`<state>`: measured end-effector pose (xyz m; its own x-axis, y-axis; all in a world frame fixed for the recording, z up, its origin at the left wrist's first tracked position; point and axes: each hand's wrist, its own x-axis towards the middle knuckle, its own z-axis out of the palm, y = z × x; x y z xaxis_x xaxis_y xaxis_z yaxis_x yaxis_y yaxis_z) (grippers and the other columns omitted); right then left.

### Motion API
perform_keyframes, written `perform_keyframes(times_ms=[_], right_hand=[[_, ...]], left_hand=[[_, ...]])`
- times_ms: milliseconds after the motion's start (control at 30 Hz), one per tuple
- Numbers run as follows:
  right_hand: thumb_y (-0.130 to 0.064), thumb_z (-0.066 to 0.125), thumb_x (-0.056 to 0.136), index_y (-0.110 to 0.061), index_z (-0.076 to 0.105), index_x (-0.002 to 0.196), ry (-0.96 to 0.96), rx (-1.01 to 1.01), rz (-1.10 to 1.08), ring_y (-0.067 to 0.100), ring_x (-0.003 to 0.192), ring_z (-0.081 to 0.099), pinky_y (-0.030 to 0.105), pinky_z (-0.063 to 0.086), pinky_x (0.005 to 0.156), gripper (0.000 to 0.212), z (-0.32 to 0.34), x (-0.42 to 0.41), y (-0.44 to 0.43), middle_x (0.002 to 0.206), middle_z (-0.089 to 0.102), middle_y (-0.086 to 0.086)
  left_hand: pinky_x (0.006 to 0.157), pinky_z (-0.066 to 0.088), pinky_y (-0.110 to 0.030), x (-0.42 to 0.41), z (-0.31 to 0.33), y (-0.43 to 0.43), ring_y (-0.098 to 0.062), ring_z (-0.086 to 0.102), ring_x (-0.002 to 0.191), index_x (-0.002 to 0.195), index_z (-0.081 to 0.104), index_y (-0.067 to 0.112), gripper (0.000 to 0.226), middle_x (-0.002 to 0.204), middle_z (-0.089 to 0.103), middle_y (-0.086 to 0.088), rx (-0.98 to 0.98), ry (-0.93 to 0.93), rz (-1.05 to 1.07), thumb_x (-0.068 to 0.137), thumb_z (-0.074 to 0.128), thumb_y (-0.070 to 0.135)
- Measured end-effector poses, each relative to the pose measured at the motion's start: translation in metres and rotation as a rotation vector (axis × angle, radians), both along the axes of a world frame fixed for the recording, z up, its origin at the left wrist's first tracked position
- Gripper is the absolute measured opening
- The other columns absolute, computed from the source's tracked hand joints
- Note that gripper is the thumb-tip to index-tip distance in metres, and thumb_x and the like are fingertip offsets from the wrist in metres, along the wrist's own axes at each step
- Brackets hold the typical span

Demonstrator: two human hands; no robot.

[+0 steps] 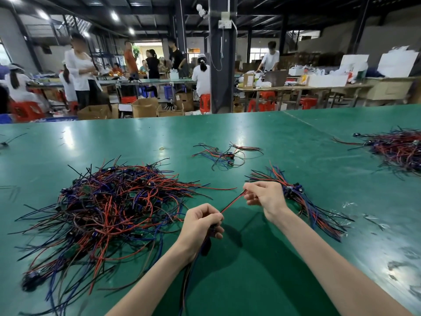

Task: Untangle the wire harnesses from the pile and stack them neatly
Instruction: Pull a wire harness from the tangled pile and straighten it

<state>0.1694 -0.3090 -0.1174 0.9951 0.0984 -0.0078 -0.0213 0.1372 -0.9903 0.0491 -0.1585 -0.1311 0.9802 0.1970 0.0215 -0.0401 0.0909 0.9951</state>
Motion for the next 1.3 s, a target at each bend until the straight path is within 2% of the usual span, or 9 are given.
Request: perform_keyframes(times_ms=[67, 133, 300, 400, 500, 700, 1067, 1167, 1300], right_hand=[[0.0, 0.063, 0.085, -0.001, 0.064, 0.064, -0.113, -0.131, -0.015, 0.009, 0.035, 0.051, 0.017, 0.035, 0.031, 0.021, -0.001, 0.001, 0.003, 0.049, 0.061, 0.004], [-0.002, 0.062, 0.086, -0.001, 0.062, 0.065, -0.061, -0.111, -0.035, 0.006, 0.031, 0.044, 0.014, 0.025, 0.029, 0.021, -0.001, 0.001, 0.008, 0.05, 0.063, 0.003], [0.003, 0.05, 0.091, -0.002, 0.049, 0.064, 0.363, 0.364, 0.03, 0.001, 0.025, 0.033, 0.012, 0.015, 0.024, 0.027, 0.01, -0.003, 0.013, 0.051, 0.06, 0.013], [-0.002, 0.041, 0.096, -0.005, 0.046, 0.068, 0.616, 0.668, 0.189, 0.002, 0.023, 0.034, 0.017, 0.03, 0.025, 0.028, 0.015, -0.002, 0.003, 0.047, 0.055, 0.012], [-0.005, 0.04, 0.098, -0.004, 0.048, 0.071, 0.701, 0.706, 0.241, 0.002, 0.022, 0.035, 0.015, 0.037, 0.031, 0.028, 0.015, -0.002, 0.0, 0.046, 0.053, 0.012], [-0.004, 0.048, 0.094, -0.002, 0.048, 0.07, 0.436, 0.357, 0.072, 0.001, 0.024, 0.033, 0.011, 0.02, 0.024, 0.024, 0.007, 0.002, 0.007, 0.047, 0.056, 0.009], [-0.008, 0.064, 0.087, -0.004, 0.063, 0.066, -0.187, -0.185, -0.068, 0.011, 0.034, 0.05, 0.018, 0.033, 0.031, 0.022, -0.013, 0.004, 0.002, 0.054, 0.065, 0.003], [-0.007, 0.062, 0.088, -0.002, 0.062, 0.067, -0.143, -0.162, -0.077, 0.01, 0.033, 0.048, 0.018, 0.031, 0.031, 0.021, -0.008, 0.001, 0.002, 0.053, 0.065, 0.002], [-0.001, 0.054, 0.09, 0.0, 0.053, 0.07, 0.264, 0.282, 0.007, 0.003, 0.028, 0.035, 0.014, 0.022, 0.026, 0.021, 0.009, -0.002, 0.003, 0.051, 0.061, 0.009]], left_hand=[[0.044, 0.045, -0.023, 0.001, 0.002, 0.001, -0.017, 0.055, 0.045, 0.066, 0.055, 0.002, 0.023, 0.052, 0.053, -0.006, 0.002, -0.006, 0.003, 0.085, 0.054, -0.01], [0.044, 0.045, -0.023, 0.001, 0.004, 0.003, -0.017, 0.055, 0.045, 0.067, 0.055, 0.001, 0.022, 0.052, 0.053, -0.006, 0.008, -0.015, 0.003, 0.085, 0.055, -0.009], [0.044, 0.045, -0.023, -0.001, 0.004, 0.001, -0.016, 0.056, 0.047, 0.068, 0.055, 0.002, 0.021, 0.054, 0.054, -0.004, 0.022, -0.031, -0.024, 0.086, 0.056, -0.007], [0.045, 0.045, -0.022, -0.003, 0.004, -0.002, -0.016, 0.056, 0.047, 0.069, 0.055, 0.002, 0.02, 0.054, 0.054, -0.003, 0.022, -0.037, -0.044, 0.087, 0.055, -0.007], [0.044, 0.045, -0.022, -0.006, 0.004, -0.003, -0.016, 0.056, 0.046, 0.07, 0.054, 0.001, 0.019, 0.054, 0.054, -0.003, 0.021, -0.034, -0.053, 0.087, 0.054, -0.008], [0.044, 0.044, -0.022, -0.007, 0.004, -0.003, -0.016, 0.055, 0.046, 0.067, 0.054, 0.002, 0.022, 0.054, 0.051, -0.006, 0.034, -0.024, -0.05, 0.087, 0.054, -0.008], [0.043, 0.044, -0.022, -0.005, 0.004, -0.001, -0.015, 0.056, 0.046, 0.068, 0.054, 0.001, 0.021, 0.053, 0.052, -0.005, 0.043, -0.026, -0.042, 0.086, 0.054, -0.009], [0.044, 0.045, -0.022, -0.005, 0.003, -0.001, -0.016, 0.056, 0.046, 0.068, 0.054, 0.002, 0.021, 0.053, 0.053, -0.004, 0.04, -0.022, -0.045, 0.086, 0.054, -0.008], [0.045, 0.045, -0.022, -0.005, 0.003, 0.001, -0.017, 0.056, 0.048, 0.069, 0.055, 0.002, 0.02, 0.054, 0.053, -0.004, 0.034, -0.019, -0.052, 0.087, 0.055, -0.007]])
